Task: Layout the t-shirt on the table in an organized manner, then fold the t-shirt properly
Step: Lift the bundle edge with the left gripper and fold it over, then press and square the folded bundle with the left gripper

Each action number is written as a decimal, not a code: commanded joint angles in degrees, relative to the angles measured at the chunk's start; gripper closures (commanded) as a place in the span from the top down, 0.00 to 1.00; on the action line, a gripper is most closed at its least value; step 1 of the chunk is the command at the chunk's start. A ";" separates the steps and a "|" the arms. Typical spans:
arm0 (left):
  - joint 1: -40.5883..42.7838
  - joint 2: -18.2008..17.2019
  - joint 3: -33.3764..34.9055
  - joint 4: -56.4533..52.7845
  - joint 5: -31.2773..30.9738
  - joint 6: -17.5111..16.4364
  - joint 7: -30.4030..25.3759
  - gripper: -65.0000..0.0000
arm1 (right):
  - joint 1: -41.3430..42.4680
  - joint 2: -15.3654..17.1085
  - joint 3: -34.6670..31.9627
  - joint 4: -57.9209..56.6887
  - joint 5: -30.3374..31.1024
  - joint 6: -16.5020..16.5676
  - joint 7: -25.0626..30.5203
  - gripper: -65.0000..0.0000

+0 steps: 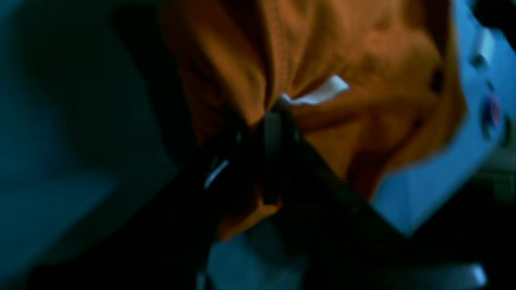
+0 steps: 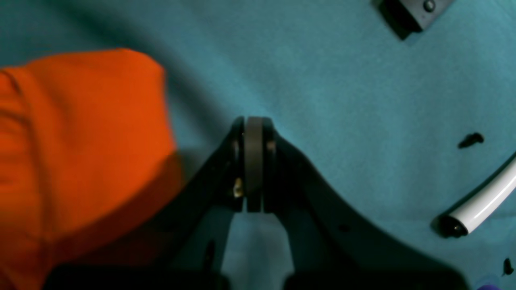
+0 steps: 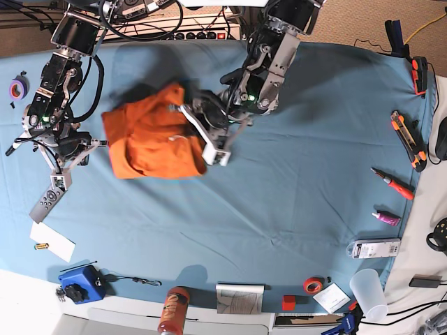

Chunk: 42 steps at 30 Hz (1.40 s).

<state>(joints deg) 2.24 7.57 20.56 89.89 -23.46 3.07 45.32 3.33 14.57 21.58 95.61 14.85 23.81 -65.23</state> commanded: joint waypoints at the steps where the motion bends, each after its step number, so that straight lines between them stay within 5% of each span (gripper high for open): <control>1: -0.98 1.43 0.31 0.90 -0.85 -1.22 1.16 0.00 | 1.09 0.85 0.24 1.01 0.26 -0.02 2.64 0.00; 12: 2.99 1.09 0.26 14.88 2.69 -1.68 11.30 0.00 | 1.14 3.23 0.28 1.01 -0.46 -0.07 7.41 0.00; 21: 8.24 -10.10 -2.64 23.91 6.73 -1.81 11.85 0.00 | 1.11 3.52 0.28 1.03 -2.91 -0.31 8.07 0.00; 33: 7.69 -28.48 -15.04 24.46 -6.82 -19.10 8.24 0.00 | 1.11 3.48 0.26 1.01 -2.86 -0.31 7.82 0.00; 37: 3.96 -29.97 -14.01 23.02 -7.43 -22.51 8.20 0.00 | 1.11 3.19 0.22 1.01 -2.69 -0.31 7.80 0.00; 42: -3.43 -29.97 -9.81 17.29 -4.20 -22.62 8.20 0.00 | 1.11 3.19 0.22 1.01 -2.71 -0.33 7.10 0.00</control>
<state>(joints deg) -0.19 -22.09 11.09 106.19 -27.33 -19.42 54.98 3.36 16.82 21.63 95.61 11.97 23.79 -59.16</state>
